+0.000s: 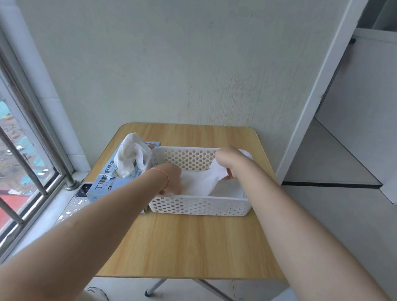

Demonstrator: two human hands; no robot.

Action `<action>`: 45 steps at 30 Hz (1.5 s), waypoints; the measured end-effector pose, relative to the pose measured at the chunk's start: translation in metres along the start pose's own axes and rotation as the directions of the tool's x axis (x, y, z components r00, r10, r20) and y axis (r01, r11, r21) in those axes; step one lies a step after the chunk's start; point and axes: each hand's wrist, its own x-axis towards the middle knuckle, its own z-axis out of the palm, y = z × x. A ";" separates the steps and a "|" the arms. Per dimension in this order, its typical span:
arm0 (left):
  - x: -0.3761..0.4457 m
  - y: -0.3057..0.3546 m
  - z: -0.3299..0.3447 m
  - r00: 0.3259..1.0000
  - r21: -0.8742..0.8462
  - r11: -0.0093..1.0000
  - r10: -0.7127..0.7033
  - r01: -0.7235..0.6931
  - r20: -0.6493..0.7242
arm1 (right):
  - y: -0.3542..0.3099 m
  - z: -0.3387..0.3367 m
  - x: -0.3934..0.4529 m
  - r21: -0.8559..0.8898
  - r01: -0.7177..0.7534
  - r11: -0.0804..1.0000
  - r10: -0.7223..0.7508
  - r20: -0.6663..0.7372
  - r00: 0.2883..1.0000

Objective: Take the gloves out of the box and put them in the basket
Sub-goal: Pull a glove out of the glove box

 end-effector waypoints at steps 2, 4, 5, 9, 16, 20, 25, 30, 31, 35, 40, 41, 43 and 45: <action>0.001 -0.001 -0.008 1.000 0.067 0.998 0.001 -0.003 0.029 | 0.001 -0.002 0.002 0.087 -0.003 0.996 0.003 -0.004 1.000; 0.001 -0.001 -0.017 1.000 0.209 0.978 0.025 -0.023 -0.004 | 0.002 -0.006 -0.001 0.232 -0.035 0.972 0.030 0.027 0.999; 0.000 0.000 -0.022 0.998 0.292 0.956 0.041 -0.023 -0.057 | 0.004 -0.008 -0.002 0.284 -0.048 0.958 0.035 0.050 0.998; -0.003 0.007 -0.026 0.937 0.395 0.918 0.130 0.009 -0.323 | 0.013 -0.011 0.000 0.224 -0.037 0.974 0.019 0.081 0.997; 0.005 0.020 0.003 0.993 -0.187 0.975 0.114 -0.119 -0.035 | 0.012 -0.006 -0.011 -0.703 0.073 0.708 -0.144 -0.042 0.989; 0.006 0.014 0.005 0.978 -0.098 0.982 0.145 -0.161 -0.153 | 0.012 0.008 0.000 -0.805 0.122 0.581 -0.280 -0.057 0.958; 0.001 0.007 -0.006 0.961 -0.125 0.972 0.168 -0.199 -0.219 | 0.015 0.023 0.004 -0.844 0.242 0.478 -0.183 0.174 0.968; 0.004 0.004 0.003 0.983 -0.075 0.981 0.178 -0.180 -0.035 | 0.028 0.020 0.017 -0.915 0.161 0.370 -0.040 0.157 0.987; 0.005 0.002 0.005 0.983 -0.065 0.981 0.183 -0.184 -0.013 | 0.028 0.018 0.017 -0.921 0.160 0.356 -0.026 0.161 0.987; -0.001 -0.010 -0.008 0.971 -0.153 0.967 0.178 -0.203 -0.162 | 0.006 0.020 0.012 -0.898 0.206 0.389 -0.135 0.166 0.977; -0.036 -0.052 -0.048 0.733 -0.303 0.937 -0.080 -0.177 -0.676 | -0.048 0.046 0.006 -0.650 0.441 0.619 -0.567 0.019 0.823; -0.038 -0.064 -0.050 0.684 -0.330 0.933 -0.147 -0.144 -0.714 | -0.056 0.053 0.004 -0.580 0.498 0.644 -0.617 -0.011 0.787; -0.043 -0.093 -0.047 0.644 -0.381 0.923 -0.254 -0.063 -0.722 | -0.076 0.073 0.000 -0.472 0.586 0.659 -0.682 -0.046 0.730; -0.046 -0.114 -0.039 0.678 -0.429 0.903 -0.325 0.014 -0.660 | -0.089 0.089 -0.004 -0.406 0.617 0.674 -0.695 -0.068 0.716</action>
